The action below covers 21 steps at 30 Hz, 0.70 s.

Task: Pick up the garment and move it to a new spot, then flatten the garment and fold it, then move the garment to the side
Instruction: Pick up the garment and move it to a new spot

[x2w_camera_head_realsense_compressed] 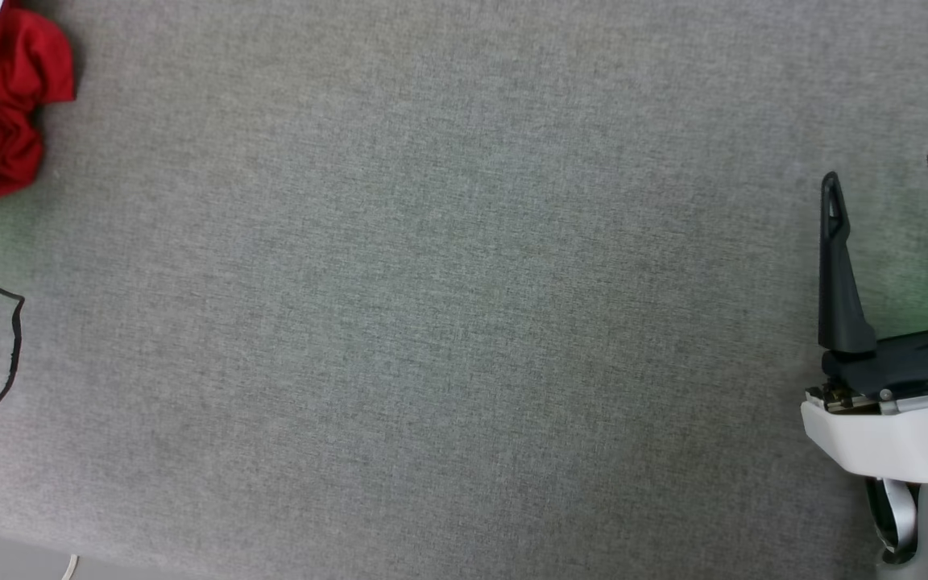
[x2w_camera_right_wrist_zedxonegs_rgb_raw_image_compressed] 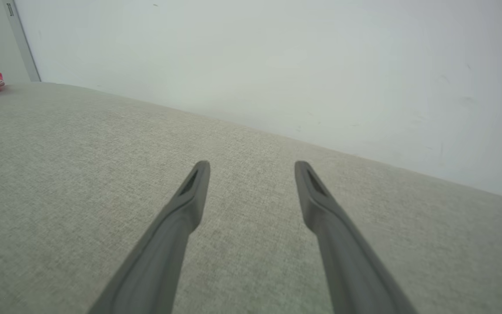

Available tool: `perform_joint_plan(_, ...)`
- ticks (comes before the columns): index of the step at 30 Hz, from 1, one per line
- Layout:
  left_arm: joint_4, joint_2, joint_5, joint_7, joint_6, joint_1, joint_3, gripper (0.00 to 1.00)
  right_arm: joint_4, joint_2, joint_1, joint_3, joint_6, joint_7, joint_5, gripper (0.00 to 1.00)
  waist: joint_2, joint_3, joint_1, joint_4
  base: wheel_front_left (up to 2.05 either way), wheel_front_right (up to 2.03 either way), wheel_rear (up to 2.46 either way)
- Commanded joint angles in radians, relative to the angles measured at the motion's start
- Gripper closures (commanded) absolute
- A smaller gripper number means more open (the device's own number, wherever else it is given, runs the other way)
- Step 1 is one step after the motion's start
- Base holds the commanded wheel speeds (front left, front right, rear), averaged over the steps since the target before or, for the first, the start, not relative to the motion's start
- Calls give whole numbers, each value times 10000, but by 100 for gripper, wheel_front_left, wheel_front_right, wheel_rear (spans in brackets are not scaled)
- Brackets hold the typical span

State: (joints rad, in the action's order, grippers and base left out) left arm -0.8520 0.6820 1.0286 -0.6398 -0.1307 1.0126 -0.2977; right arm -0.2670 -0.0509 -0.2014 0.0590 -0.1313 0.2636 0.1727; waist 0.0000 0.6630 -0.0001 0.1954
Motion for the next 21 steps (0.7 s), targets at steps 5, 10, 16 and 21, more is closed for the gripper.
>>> perform_joint_plan(5, 406, 399, -237, 930, 30, 336, -698, 100, 209, 13, 52, -11, 10, 17, -361, 0, 0, -755, 1, 4, 0, 0, 0)
perform_joint_plan(10, 1140, 753, -342, 1475, 30, 671, -1407, 100, 413, 13, 159, -50, 10, 19, -680, 0, 0, -1424, 1, -7, 0, 0, 0)
perform_joint_plan(16, 2962, 1113, -381, 1953, 30, 1222, -2934, 100, 734, 15, 411, 39, 10, 17, -1176, 0, 0, -2284, 1, -137, 0, 0, 0)
perform_joint_plan(21, 3768, 1014, -510, 2054, 28, 1554, -3771, 100, 884, 15, 415, 24, 10, 17, -1457, 0, 0, -2608, 1, -383, 0, 0, 0)
